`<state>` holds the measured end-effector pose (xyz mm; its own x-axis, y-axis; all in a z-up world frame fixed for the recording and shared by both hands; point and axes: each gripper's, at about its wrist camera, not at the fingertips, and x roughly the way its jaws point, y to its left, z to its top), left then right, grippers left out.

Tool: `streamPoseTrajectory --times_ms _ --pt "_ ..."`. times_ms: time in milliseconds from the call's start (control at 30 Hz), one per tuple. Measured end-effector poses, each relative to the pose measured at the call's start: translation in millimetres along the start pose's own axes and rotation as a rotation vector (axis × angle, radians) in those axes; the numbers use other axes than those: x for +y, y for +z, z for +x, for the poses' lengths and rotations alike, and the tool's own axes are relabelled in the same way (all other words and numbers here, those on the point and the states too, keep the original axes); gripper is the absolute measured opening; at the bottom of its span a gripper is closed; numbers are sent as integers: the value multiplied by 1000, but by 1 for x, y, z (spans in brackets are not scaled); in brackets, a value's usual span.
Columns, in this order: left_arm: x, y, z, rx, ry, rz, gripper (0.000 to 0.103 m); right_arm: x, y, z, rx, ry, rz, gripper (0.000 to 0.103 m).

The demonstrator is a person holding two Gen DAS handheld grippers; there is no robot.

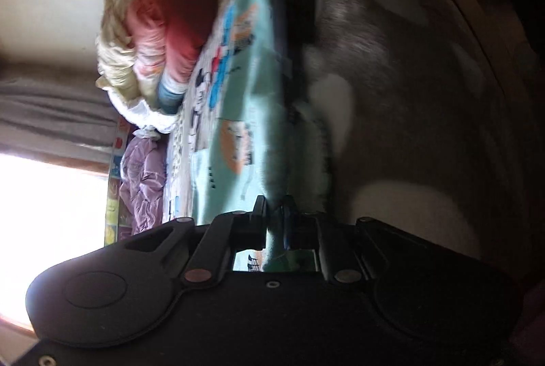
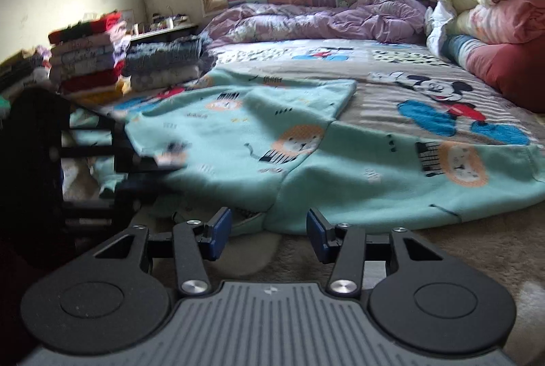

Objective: Fold clothes

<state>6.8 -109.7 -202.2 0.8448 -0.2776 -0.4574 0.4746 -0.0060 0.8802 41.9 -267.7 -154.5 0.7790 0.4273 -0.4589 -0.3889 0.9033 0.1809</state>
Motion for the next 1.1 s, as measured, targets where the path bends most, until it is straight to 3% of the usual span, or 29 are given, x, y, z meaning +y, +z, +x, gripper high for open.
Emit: streamPoseTrajectory --times_ms 67,200,267,367,467,567,700,767,867,933,1000,1033,1100 --pt "-1 -3 -1 -3 -2 27 8 -6 4 -8 -50 23 41 40" --pt "0 -7 2 8 -46 46 8 11 9 6 -100 58 0 25" --pt "-3 -7 3 12 -59 62 8 23 11 21 -60 64 -31 23" --pt "7 -14 -2 31 -126 -9 8 34 1 44 96 34 -102 22" --pt "30 -28 -14 52 -199 -125 9 37 0 36 84 26 -135 22" --pt "64 -44 -30 49 -249 -324 14 35 -1 27 74 27 -141 21" --pt "101 -65 -28 45 -248 -581 14 34 1 12 29 26 -136 21" --pt "108 -68 -18 58 -235 -652 14 35 5 7 -17 16 -134 21" --pt "107 -55 0 71 -275 -730 14 40 3 16 14 4 -163 21" --pt "97 -49 18 108 -332 -744 13 43 0 23 45 -4 -184 23" --pt "74 -37 32 172 -411 -655 10 46 -3 30 76 -11 -206 23" --pt "67 -33 31 168 -386 -600 10 48 -4 34 92 -15 -217 23" --pt "72 -32 30 178 -393 -605 10 51 -6 36 111 -12 -233 23"
